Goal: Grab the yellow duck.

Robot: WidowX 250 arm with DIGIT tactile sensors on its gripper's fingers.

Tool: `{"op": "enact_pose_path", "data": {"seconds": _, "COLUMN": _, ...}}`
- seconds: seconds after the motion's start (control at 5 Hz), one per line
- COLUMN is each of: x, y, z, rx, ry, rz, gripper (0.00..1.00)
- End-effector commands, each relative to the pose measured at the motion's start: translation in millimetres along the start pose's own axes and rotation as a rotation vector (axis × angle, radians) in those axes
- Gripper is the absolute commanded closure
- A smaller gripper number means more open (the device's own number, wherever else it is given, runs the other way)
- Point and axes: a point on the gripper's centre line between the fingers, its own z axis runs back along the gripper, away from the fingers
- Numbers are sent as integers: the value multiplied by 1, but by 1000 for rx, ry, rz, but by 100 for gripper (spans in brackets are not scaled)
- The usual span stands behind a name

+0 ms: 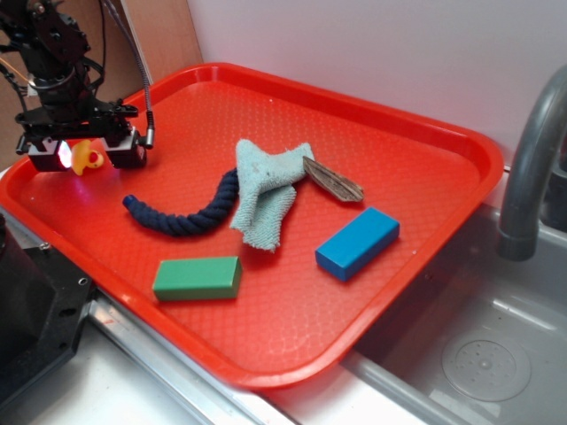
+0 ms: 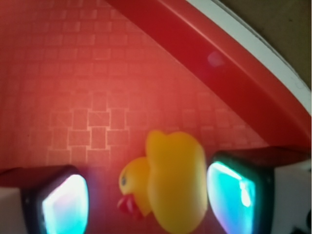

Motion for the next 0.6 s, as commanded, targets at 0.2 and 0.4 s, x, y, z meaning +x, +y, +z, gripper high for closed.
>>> {"op": "enact_pose_path", "data": {"seconds": 0.2, "x": -9, "y": 14, "z": 36, "rx": -85, "ry": 22, "rz": -180, "gripper": 100}}
{"op": "enact_pose_path", "data": {"seconds": 0.4, "x": -18, "y": -28, "z": 92, "rx": -149, "ry": 20, "rz": -293, "gripper": 100}}
